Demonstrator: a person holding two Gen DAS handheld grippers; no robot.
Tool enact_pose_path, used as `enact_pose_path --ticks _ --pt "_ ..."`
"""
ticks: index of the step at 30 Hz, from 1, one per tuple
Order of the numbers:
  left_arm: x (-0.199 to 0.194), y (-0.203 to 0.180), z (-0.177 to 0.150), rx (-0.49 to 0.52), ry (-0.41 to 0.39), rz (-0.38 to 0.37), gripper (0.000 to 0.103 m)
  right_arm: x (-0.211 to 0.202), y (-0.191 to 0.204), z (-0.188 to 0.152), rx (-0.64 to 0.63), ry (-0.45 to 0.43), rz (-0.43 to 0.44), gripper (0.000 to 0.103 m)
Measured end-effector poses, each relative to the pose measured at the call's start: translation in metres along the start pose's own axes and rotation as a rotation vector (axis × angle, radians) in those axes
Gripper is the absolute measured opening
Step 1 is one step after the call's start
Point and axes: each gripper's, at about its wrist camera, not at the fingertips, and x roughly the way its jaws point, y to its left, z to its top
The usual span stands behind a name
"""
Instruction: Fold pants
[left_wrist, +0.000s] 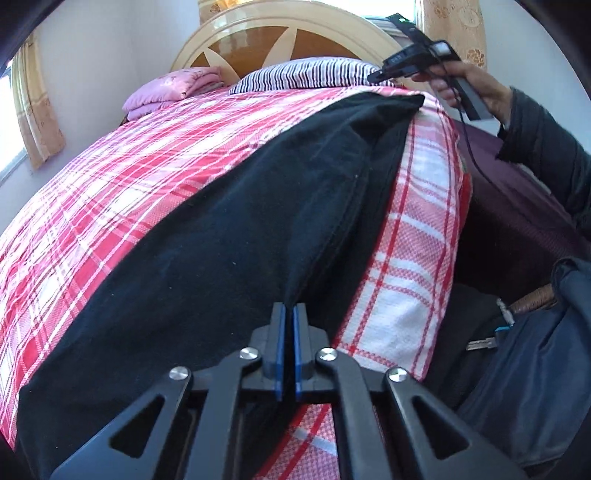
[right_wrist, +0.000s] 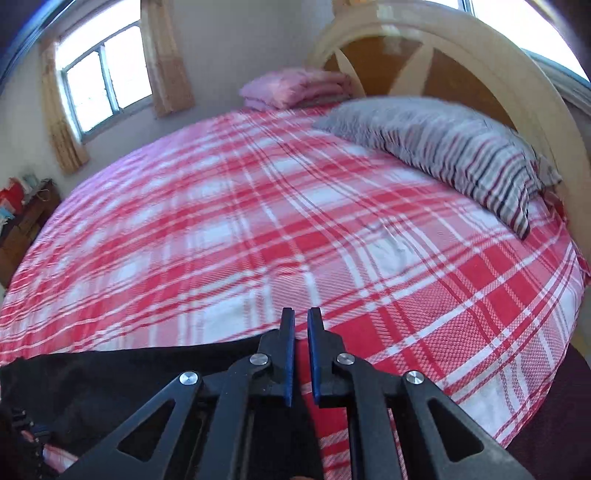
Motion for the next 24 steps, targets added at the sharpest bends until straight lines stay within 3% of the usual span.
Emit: enact_pose_path --ticks 2,5,8,12,13,14,16,17,18,22,24 --pt "-0.001 -0.002 0.0 0.011 -0.008 0.009 0.005 0.01 -0.011 -0.001 0.041 0.046 -0.04 0.008" --pt "-0.004 -0.005 -0.001 0.035 -0.024 0.026 0.008 -0.004 -0.017 -0.013 0.082 0.055 -0.012 0.011" --pt "-0.002 -0.008 -0.002 0.058 -0.021 0.052 0.024 -0.032 -0.01 -0.029 0.046 0.056 0.012 0.052" --pt "0.0 -0.01 -0.001 0.072 -0.016 0.071 0.023 -0.062 -0.011 -0.053 0.055 0.061 0.078 0.054" --pt "0.0 -0.009 0.0 0.065 -0.016 0.068 0.014 -0.067 -0.013 -0.059 0.066 0.066 0.102 0.054" --pt "0.0 -0.009 0.001 0.064 -0.013 0.073 0.011 -0.068 -0.015 -0.062 0.071 0.076 0.126 0.053" --pt "0.0 -0.011 0.002 0.076 -0.012 0.086 0.007 -0.064 -0.014 -0.066 0.074 0.088 0.156 0.04" --pt "0.0 -0.011 0.002 0.081 -0.011 0.09 0.007 -0.062 -0.013 -0.068 0.067 0.094 0.155 0.022" --pt "0.0 -0.011 0.002 0.081 -0.009 0.094 0.006 -0.058 -0.012 -0.069 0.058 0.101 0.143 0.011" --pt "-0.007 -0.002 0.004 0.043 -0.029 0.082 0.004 -0.056 -0.01 -0.065 0.05 0.053 0.139 0.006" --pt "-0.019 0.005 0.007 0.0 -0.056 0.037 0.004 -0.066 -0.012 -0.058 0.059 0.003 0.138 0.006"
